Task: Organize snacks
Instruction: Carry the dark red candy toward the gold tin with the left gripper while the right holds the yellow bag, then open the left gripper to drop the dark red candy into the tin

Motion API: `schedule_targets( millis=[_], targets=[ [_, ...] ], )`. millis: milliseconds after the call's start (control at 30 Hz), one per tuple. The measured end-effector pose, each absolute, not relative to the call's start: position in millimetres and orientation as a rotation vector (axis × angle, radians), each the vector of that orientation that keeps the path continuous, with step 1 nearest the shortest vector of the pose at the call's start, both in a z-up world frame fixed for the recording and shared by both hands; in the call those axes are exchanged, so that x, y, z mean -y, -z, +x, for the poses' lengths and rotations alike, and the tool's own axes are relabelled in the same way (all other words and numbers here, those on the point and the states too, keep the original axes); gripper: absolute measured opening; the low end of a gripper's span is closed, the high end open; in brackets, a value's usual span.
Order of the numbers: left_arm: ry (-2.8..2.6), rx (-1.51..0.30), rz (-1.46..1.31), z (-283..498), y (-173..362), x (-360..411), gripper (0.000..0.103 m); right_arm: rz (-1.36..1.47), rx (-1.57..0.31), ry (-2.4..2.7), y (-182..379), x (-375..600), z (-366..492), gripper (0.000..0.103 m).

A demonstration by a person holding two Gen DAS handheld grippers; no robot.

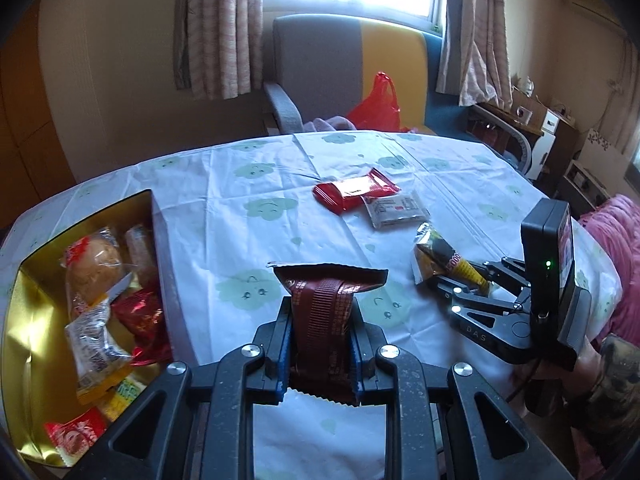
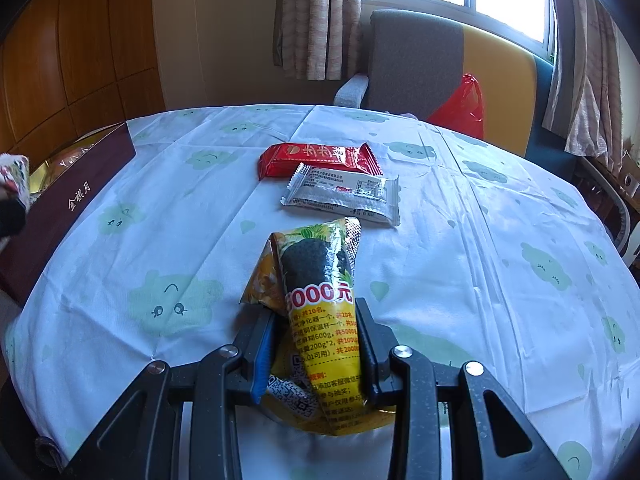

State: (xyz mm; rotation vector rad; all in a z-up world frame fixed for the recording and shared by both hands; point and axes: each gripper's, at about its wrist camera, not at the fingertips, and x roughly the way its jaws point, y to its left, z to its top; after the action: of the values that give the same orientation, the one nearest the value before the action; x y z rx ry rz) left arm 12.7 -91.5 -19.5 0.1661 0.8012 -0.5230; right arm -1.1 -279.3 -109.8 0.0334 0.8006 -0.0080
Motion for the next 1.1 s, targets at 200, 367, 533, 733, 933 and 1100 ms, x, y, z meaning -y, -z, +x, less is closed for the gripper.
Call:
schedule_targets(
  millis=[200, 367, 533, 733, 933, 1100],
  targets=[
    [0.498, -0.79, 0.117, 10.9, 7.2, 66.3, 0.023, 0.027, -0.801, 0.014, 109.9, 278.7, -1.0, 0.036],
    [0.432, -0.808, 0.023, 19.3, 3.3, 24.0, 0.023, 0.025, -0.8, 0.016, 109.7, 278.5, -1.2, 0.036],
    [0.277, -0.835, -0.147, 39.3, 2.0, -56.9, 0.023, 0.027, -0.799, 0.019, 109.7, 278.5, -1.9, 0.036],
    [0.108, -0.927, -0.335, 68.9, 25.8, -142.6, 0.023, 0.029, -0.797, 0.018, 109.7, 279.3, -2.1, 0.036],
    [0.059, -0.986, -0.376, 113.7, 39.3, -163.6, 0.024, 0.03, -0.797, 0.018, 109.7, 280.0, -2.2, 0.036],
    [0.029, -0.994, -0.294, 159.4, 46.2, -157.4, 0.024, 0.029, -0.797, 0.017, 109.4, 279.5, -2.4, 0.036]
  ],
)
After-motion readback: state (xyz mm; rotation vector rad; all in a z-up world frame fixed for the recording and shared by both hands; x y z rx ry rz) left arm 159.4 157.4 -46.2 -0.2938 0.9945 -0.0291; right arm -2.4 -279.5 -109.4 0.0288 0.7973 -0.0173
